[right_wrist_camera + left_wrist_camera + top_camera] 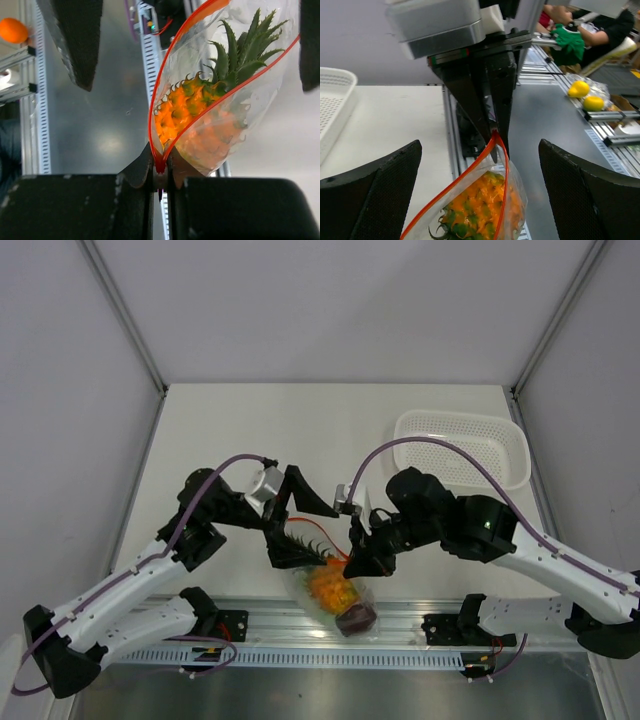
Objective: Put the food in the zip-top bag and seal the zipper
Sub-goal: Zip the zipper food storage bag at the center of the board.
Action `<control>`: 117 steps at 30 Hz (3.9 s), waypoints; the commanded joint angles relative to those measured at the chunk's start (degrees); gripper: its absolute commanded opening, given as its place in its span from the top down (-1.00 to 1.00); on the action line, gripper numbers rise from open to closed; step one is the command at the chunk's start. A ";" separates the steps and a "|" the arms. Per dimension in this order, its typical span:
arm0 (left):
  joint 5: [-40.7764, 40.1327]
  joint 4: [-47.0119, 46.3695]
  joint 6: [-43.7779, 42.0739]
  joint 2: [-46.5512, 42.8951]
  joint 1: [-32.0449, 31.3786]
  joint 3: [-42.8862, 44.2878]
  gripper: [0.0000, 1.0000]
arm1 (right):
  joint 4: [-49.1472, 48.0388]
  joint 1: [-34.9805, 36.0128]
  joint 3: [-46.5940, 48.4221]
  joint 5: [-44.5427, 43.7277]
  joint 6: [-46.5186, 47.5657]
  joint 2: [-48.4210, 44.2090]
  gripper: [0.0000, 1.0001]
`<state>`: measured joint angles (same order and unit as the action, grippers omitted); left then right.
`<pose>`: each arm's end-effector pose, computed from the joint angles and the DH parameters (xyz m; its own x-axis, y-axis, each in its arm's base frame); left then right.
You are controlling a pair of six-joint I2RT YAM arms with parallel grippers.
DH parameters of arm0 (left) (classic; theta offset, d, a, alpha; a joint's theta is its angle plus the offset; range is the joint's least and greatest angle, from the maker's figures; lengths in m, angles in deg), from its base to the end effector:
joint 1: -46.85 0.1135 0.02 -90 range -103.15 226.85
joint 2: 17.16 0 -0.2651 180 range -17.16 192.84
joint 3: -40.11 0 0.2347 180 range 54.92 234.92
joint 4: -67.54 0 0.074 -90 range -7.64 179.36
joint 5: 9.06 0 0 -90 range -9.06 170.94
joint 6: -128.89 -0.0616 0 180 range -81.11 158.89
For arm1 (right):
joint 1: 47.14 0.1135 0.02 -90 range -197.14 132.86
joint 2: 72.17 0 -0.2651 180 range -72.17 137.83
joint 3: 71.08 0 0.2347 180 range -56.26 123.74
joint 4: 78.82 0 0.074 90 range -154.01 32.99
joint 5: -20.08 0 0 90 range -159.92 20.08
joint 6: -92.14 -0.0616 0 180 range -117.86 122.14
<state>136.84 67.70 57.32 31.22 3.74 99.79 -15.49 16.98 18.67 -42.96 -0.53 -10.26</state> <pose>0.0970 -0.1606 0.3786 -0.1748 -0.0791 -0.9814 0.9708 -0.1802 -0.1584 0.0655 0.1990 0.3821 -0.2980 -0.5191 -0.8011 -0.9502 0.0812 0.3009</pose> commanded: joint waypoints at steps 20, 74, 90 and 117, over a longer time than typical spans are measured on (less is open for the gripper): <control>12.83 4.28 -5.52 10.77 -7.60 4.62 -0.99 | 0.88 3.65 3.73 2.66 -2.42 -1.00 1.00; -10.72 15.01 -1.74 1.98 -7.87 -3.46 0.99 | -29.26 -16.13 -24.40 15.31 -8.13 -12.78 0.95; -8.53 9.82 1.95 0.22 -4.61 -6.10 0.99 | -33.21 -18.50 -28.97 18.74 -11.38 -14.27 0.69; -20.93 0.77 3.01 -2.07 -4.52 -4.70 -0.67 | -39.02 -15.78 -29.15 5.73 -21.84 -12.61 1.00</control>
<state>115.48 73.36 59.95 28.29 -1.11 93.95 -50.68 0.63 -11.47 -36.23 -20.60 -23.09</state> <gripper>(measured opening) 0.856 0.003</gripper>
